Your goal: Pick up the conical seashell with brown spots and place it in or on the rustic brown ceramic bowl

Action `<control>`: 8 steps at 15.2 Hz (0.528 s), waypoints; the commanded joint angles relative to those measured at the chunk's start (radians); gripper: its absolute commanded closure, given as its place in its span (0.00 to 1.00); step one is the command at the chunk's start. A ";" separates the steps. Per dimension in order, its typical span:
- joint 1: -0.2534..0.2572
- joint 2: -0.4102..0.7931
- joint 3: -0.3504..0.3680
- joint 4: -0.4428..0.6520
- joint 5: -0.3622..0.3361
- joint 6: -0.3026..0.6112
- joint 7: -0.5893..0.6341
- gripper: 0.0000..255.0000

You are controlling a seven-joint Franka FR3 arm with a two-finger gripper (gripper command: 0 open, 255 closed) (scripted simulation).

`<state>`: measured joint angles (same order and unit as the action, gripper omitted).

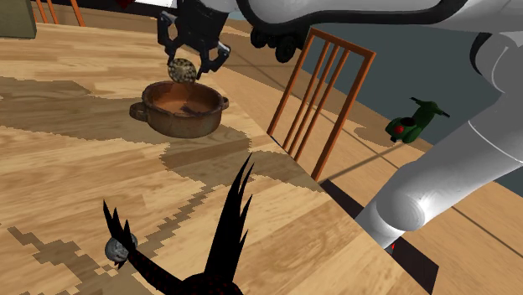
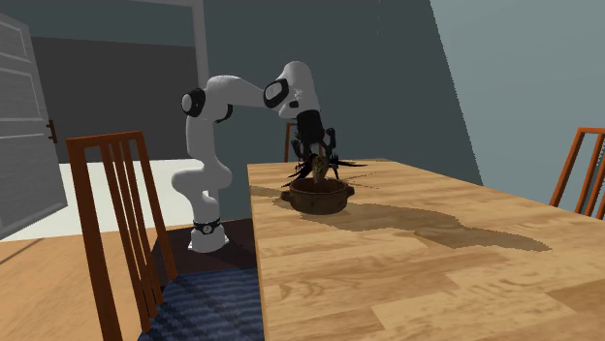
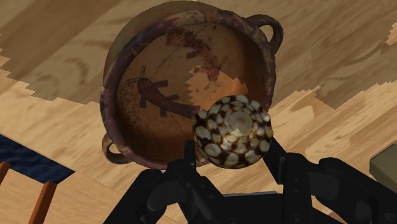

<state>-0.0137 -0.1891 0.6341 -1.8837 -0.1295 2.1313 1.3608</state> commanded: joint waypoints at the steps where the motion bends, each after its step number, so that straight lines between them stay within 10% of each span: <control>1: 0.000 -0.001 0.000 -0.027 -0.001 0.026 0.004 1.00; 8: 0.000 -0.001 0.003 -0.086 -0.008 0.085 0.018 1.00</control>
<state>-0.0134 -0.1904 0.6376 -1.9682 -0.1373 2.2139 1.3782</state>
